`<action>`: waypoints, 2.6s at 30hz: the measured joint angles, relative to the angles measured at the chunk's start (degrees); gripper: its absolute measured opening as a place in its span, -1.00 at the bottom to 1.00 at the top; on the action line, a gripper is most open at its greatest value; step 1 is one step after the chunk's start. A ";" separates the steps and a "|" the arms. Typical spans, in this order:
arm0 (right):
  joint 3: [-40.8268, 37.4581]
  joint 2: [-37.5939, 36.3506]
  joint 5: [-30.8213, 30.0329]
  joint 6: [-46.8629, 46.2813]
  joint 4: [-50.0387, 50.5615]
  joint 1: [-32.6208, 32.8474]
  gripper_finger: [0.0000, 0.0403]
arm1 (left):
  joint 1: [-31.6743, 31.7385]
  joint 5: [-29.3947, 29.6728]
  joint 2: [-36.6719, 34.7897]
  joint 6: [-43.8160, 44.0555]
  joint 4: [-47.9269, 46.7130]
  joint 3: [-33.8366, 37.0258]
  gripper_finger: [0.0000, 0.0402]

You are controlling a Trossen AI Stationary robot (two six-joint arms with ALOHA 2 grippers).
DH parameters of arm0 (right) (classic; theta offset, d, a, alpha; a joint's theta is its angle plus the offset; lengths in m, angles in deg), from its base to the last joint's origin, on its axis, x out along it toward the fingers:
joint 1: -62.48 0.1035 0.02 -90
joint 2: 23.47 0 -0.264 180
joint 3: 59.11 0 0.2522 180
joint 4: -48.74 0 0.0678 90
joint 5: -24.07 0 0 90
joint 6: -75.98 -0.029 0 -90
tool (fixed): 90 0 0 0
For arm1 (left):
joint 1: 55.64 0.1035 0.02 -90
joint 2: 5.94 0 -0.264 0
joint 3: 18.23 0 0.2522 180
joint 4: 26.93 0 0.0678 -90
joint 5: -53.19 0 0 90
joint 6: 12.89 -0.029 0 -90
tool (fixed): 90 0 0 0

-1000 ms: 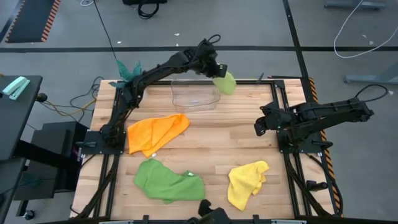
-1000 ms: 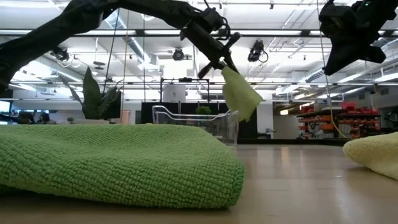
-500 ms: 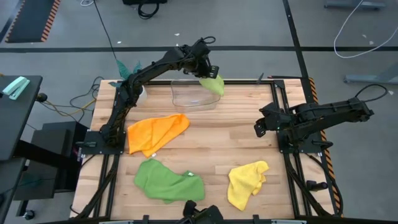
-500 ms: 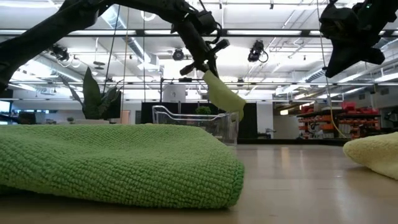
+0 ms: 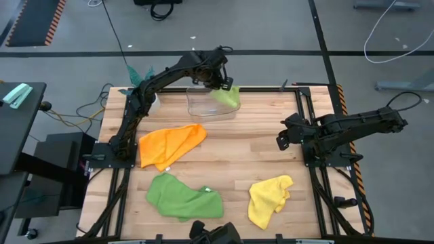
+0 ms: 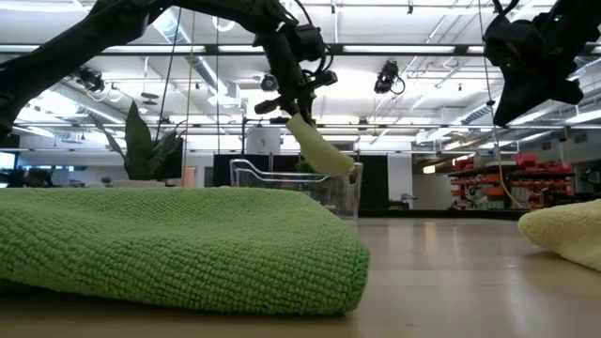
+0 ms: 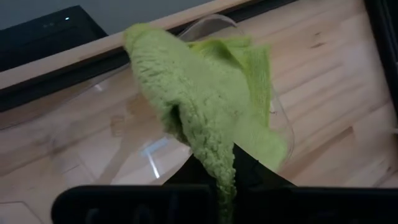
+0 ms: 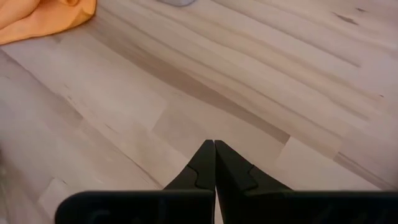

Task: Fold microfiber towels
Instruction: Put the light green microfiber cloth into the transparent bin

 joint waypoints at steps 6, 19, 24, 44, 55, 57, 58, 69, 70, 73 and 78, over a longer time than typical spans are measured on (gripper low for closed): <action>-0.02 0.00 0.00 0.01 -0.29 0.00 -0.97 | 0.01 -0.48 -0.03 0.15 2.49 6.89 -0.96; -0.04 0.00 0.45 -1.70 -0.29 0.00 -0.97 | 0.23 -6.45 0.14 2.61 12.58 21.37 -0.96; -0.04 0.00 0.96 -1.72 -0.27 0.00 -0.97 | 1.92 -10.11 0.12 3.27 11.25 25.91 -0.89; -0.04 0.02 1.09 -1.07 -0.25 0.00 -0.97 | 4.90 -8.85 -1.22 -0.49 12.35 27.41 -0.45; -0.04 0.02 1.20 -1.04 -0.23 0.00 -0.97 | 4.70 -3.32 -2.11 -4.28 9.10 27.36 -0.24; -0.04 0.02 1.66 -1.02 -0.24 0.00 -0.97 | 4.70 -3.26 -2.15 -4.33 8.84 27.36 -0.22; -0.04 0.02 1.90 -1.02 -0.23 0.00 -0.97 | 4.54 -3.05 -2.24 -4.35 8.82 27.36 -0.21; -0.04 0.04 2.79 0.05 -0.25 0.00 -0.97 | 2.49 -2.63 -3.71 -7.40 9.17 27.32 -0.17; -0.04 0.04 3.07 0.08 -0.25 -0.02 -0.97 | 2.36 -2.42 -3.94 -7.63 8.93 27.32 -0.17; -0.04 0.04 3.55 0.47 -0.27 -0.01 -0.97 | 2.32 -1.78 -4.69 -8.00 8.83 27.27 -0.16; -0.04 0.04 3.92 0.49 -0.29 -0.01 -0.97 | 2.43 -0.60 -4.93 -9.26 6.26 25.12 -0.16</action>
